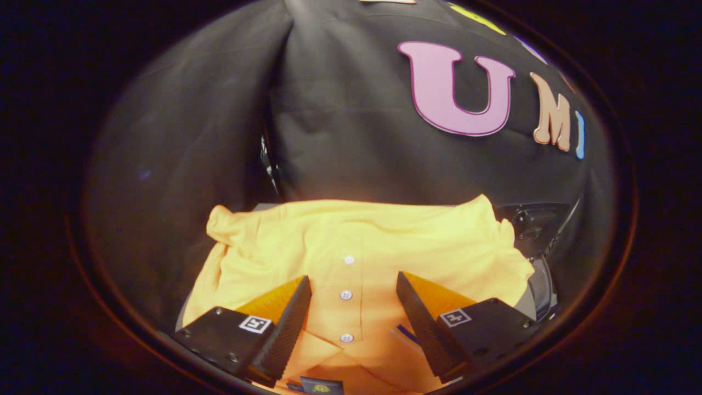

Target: Put the clothes into the washing machine and then close the washing machine lid.

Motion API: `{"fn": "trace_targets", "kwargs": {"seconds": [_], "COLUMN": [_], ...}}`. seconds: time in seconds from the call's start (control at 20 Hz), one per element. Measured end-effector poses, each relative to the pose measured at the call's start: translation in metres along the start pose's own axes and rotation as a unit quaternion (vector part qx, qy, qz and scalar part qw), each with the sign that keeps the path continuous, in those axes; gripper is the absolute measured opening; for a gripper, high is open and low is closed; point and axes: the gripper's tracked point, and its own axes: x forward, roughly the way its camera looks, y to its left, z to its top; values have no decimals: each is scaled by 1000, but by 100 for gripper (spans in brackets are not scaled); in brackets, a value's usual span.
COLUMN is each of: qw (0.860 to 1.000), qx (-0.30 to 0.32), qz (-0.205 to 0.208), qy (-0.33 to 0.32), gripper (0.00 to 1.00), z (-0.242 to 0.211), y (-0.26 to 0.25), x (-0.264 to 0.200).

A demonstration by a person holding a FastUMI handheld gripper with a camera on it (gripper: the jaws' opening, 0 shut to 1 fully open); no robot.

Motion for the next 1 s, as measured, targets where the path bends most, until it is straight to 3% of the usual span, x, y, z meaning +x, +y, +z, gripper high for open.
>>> {"fn": "trace_targets", "kwargs": {"seconds": [0.1,0.15,0.2,0.25,0.4,0.6,0.85,1.0], "qw": [1000,999,999,998,995,994,992,984], "qx": [-6,-16,-28,-37,-42,-14,31,73], "qz": [13,21,25,36,54,87,107,126], "qy": [-7,-21,-33,-46,-74,-60,-64,-107], "gripper": [90,84,69,66,15,3,0,1], "z": [1,2,1,1,3,-10,-19,4], "y": [4,7,8,11,11,-9,-41,-58], "x": [1,1,2,0,-8,-26,-52,-73]}}
